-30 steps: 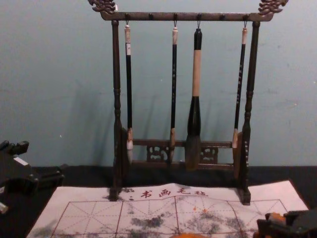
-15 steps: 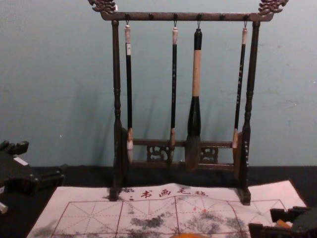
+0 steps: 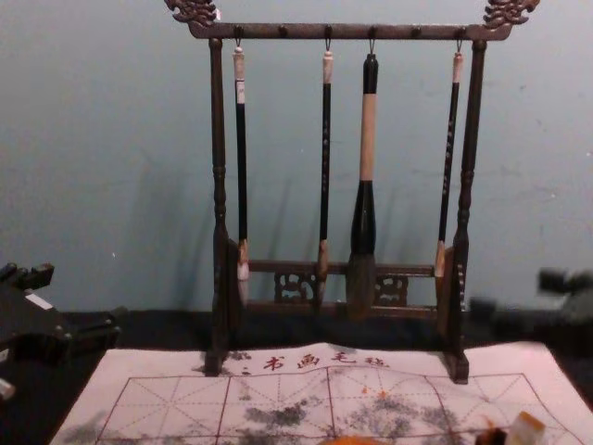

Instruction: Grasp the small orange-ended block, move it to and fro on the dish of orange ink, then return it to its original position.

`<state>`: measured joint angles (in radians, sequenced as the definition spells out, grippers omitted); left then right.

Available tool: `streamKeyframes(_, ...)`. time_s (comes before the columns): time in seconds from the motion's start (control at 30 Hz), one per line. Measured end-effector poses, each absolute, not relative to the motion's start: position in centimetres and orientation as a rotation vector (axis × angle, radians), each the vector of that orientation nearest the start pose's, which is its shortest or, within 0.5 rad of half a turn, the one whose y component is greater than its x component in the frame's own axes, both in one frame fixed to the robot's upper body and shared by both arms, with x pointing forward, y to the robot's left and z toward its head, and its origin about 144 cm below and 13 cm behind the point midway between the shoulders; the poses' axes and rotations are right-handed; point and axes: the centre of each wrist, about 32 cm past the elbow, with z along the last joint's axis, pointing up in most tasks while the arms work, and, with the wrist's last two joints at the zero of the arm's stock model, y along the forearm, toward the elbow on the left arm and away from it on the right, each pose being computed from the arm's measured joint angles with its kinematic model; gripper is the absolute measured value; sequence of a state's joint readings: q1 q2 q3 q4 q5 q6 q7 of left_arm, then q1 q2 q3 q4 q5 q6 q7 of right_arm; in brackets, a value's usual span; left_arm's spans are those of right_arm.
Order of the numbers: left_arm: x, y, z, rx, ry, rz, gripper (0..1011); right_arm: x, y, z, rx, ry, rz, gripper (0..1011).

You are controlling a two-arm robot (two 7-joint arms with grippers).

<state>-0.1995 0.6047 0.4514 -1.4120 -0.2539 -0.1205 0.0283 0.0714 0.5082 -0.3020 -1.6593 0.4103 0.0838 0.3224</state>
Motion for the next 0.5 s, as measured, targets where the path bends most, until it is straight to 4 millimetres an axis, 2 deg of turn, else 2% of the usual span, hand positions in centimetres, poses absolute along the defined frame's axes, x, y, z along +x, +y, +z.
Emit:
streamKeyframes(0.13, 48.9, 31.0, 114.0, 0.304, -0.285, 1.248, 1010, 46.4, -27.3, 117.4, -0.087, -0.082, -1.05, 1003)
streamKeyframes(0.3, 48.9, 31.0, 114.0, 0.304, -0.285, 1.248, 1010, 46.8, -27.5, 114.4, -0.113, -0.169, -1.215, 1003)
streamKeyframes(0.33, 48.9, 31.0, 114.0, 0.304, -0.285, 1.248, 1010, 46.8, -27.5, 114.4, -0.113, -0.169, -1.215, 1003)
streamKeyframes(0.5, 48.9, 31.0, 114.0, 0.304, -0.285, 1.248, 1010, 46.9, -27.6, 112.0, -0.156, -0.153, -1.269, 1003)
